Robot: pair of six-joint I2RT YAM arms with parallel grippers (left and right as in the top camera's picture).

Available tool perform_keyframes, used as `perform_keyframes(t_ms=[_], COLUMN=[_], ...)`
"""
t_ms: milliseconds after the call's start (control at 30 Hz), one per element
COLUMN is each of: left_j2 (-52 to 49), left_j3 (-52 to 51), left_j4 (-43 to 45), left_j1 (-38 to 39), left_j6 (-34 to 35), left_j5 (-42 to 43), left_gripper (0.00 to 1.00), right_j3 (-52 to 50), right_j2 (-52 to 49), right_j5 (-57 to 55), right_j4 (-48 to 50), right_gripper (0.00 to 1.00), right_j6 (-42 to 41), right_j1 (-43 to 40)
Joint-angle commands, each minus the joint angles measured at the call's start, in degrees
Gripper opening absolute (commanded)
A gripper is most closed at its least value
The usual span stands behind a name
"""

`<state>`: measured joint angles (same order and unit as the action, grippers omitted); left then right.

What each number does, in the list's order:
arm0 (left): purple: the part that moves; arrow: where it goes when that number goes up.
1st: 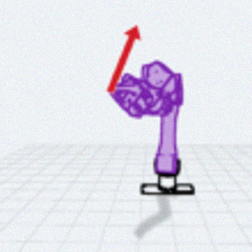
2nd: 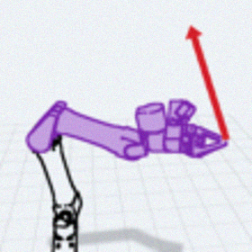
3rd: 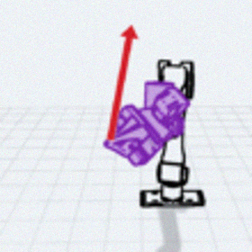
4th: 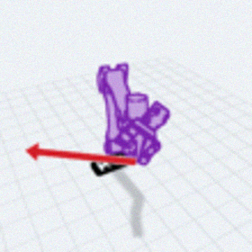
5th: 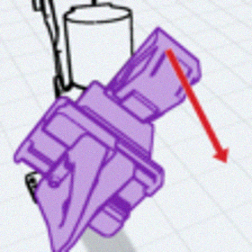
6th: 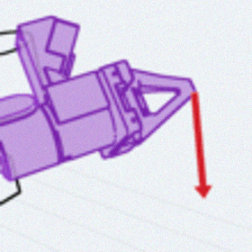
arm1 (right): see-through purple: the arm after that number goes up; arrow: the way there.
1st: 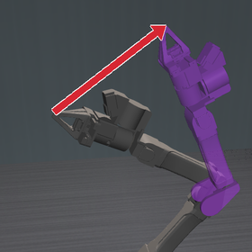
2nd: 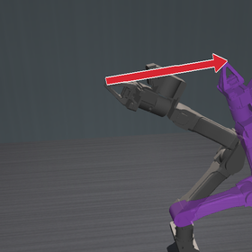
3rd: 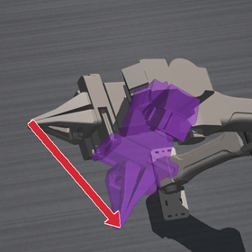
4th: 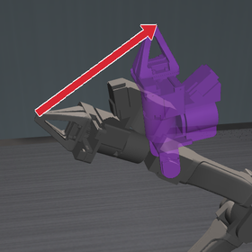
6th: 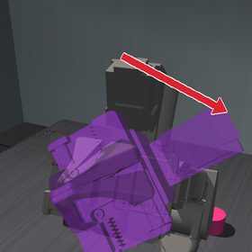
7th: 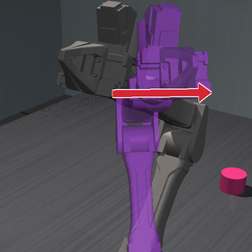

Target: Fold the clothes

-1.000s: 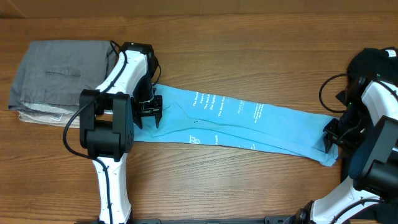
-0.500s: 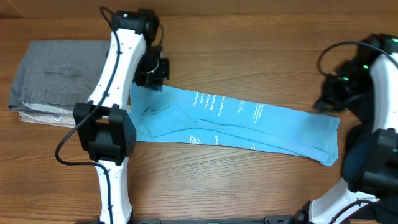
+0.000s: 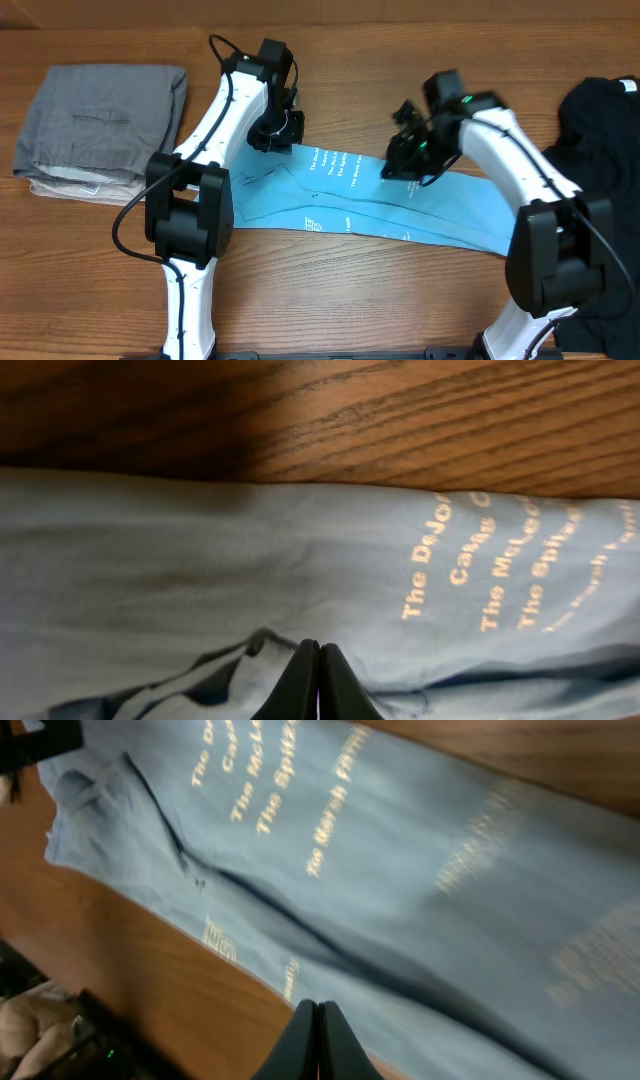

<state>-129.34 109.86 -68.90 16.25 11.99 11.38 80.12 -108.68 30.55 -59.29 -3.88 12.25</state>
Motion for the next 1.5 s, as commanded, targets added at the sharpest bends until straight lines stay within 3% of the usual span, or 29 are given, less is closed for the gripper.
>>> perform_keyframes(t_ms=[0, 267, 467, 1033, 1200, 1467], left_j2=[0.33, 0.33, 0.33, 0.35, 0.96, 2.29], left_j3=[-2.45, -6.49, -6.64, -6.62, -5.11, -4.55], left_j4=[2.08, 6.58, 6.78, 6.86, 5.95, 5.64], left_j1=[-0.04, -0.04, -0.04, -0.04, -0.26, -0.24], left_j6=[-0.63, -0.61, -0.61, -0.63, -0.70, -1.51], left_j5=[0.68, 0.68, 0.70, 0.70, 0.70, 0.68], left_gripper=[0.04, 0.04, 0.04, 0.04, 0.04, 0.04], right_j3=[-5.55, -14.40, -16.46, -16.39, -13.57, -12.98], right_j2=[1.16, 1.16, 1.16, 1.38, 5.79, 13.35], right_j5=[0.83, -2.23, -4.42, -6.10, -6.64, -21.07], right_j4=[6.67, 23.82, 25.92, 7.43, 2.27, -1.42], right_gripper=[0.04, 0.04, 0.04, 0.04, 0.04, 0.04], right_j6=[-6.03, -12.81, -16.13, -18.62, -17.14, -19.10], right_j1=[2.23, 7.23, 9.38, 10.99, 10.03, 4.59])
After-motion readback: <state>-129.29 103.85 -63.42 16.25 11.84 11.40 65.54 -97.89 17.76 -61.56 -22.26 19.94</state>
